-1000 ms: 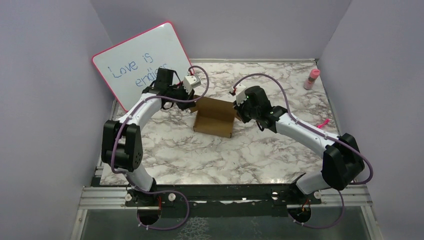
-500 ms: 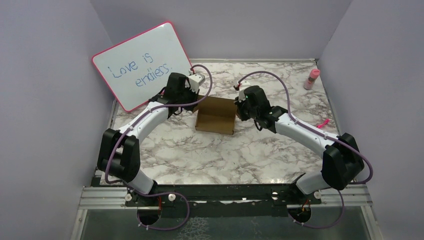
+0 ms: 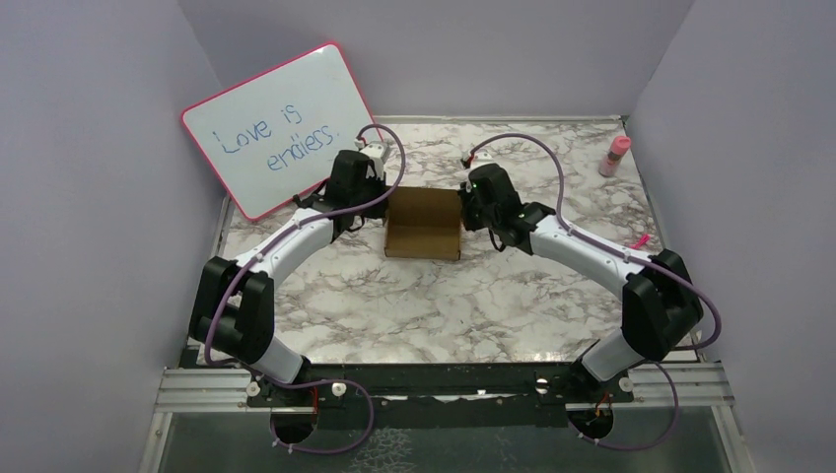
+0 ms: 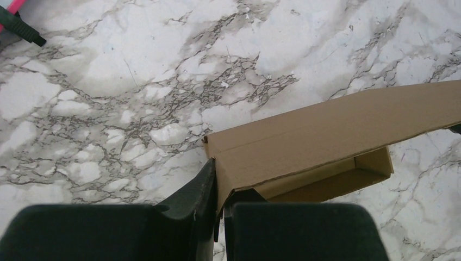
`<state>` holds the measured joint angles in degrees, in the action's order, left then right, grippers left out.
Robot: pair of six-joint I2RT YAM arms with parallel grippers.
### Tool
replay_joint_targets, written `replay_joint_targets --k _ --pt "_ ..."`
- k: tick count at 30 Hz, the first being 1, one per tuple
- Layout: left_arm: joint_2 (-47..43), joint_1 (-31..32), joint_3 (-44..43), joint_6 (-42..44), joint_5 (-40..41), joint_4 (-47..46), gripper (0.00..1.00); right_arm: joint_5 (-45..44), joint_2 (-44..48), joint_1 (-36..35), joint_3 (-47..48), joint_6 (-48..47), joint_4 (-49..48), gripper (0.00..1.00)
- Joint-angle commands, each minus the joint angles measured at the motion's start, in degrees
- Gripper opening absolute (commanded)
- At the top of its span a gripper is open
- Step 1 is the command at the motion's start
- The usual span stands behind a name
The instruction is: Fold the paper box
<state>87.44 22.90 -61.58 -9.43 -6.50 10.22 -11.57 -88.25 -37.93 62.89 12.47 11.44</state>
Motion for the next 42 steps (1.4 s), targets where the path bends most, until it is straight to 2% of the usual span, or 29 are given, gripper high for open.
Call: replay_joint_targets --k 1,8,15,32,42 --pt "-2.3 0.6 1.8 -6.8 3.4 -3.0 0.09 -4.7 -1.8 -0.4 3.0 5.6 -1.5 0.05" --pt "-2.8 1.1 2.0 -12.3 5.3 -3.5 0.12 -6.5 -2.6 -0.5 3.5 11.6 -1.2 0.12" --pt "-2.0 1.9 1.4 -16.4 6.1 -3.2 0.15 -7.3 -2.7 -1.2 2.6 14.0 -1.7 0.12" --pt "-4.0 3.8 7.0 -20.5 10.4 -7.0 0.2 -7.9 0.2 -2.0 -4.8 18.2 -7.0 0.13" --pt "-5.6 5.0 10.2 -23.0 11.6 -9.5 0.21 -7.4 0.8 -2.1 -5.1 22.1 -6.6 0.15"
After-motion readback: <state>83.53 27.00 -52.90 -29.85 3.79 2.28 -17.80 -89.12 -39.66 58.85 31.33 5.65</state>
